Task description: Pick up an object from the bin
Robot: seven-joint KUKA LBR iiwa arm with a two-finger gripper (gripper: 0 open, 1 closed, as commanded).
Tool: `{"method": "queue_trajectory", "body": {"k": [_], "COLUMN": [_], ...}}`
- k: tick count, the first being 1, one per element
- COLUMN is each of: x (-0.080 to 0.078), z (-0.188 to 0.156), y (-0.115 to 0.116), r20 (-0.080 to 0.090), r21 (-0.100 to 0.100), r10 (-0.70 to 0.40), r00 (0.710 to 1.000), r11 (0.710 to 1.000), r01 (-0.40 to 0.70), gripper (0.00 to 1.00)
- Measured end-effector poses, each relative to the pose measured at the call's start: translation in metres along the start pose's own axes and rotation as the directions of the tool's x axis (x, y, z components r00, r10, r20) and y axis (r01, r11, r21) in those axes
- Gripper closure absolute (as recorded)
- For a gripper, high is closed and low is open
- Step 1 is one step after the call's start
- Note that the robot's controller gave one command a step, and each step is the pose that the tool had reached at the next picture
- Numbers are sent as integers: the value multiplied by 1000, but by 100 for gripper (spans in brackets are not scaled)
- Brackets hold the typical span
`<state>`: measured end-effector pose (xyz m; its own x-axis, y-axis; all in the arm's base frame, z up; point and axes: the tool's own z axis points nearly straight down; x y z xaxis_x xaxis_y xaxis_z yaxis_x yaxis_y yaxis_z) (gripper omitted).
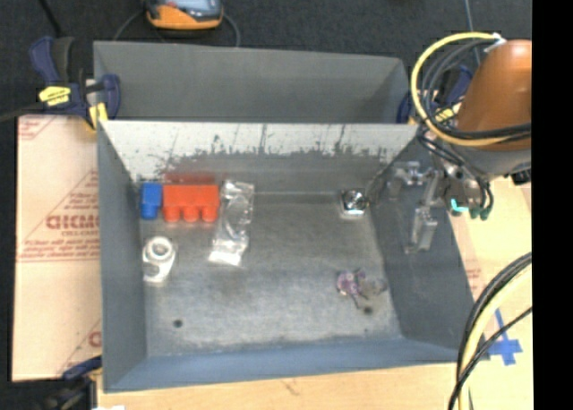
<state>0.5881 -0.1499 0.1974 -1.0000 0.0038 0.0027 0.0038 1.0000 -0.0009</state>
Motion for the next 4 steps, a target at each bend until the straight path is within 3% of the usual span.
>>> {"method": "queue_trajectory", "body": {"k": [1, 2, 3, 4], "x": [39, 35, 24, 24], "z": [125, 121, -47, 39], "y": [-11, -10, -8, 19], "r20": [-3, 6, 17, 0], "r21": [-1, 2, 2, -3], "r10": [-18, -23, 18, 107], "r00": [1000, 1000, 1000, 994], "r11": [1000, 1000, 1000, 994], "r01": [18, 23, -18, -107], "gripper": [0, 100, 100, 100]}}
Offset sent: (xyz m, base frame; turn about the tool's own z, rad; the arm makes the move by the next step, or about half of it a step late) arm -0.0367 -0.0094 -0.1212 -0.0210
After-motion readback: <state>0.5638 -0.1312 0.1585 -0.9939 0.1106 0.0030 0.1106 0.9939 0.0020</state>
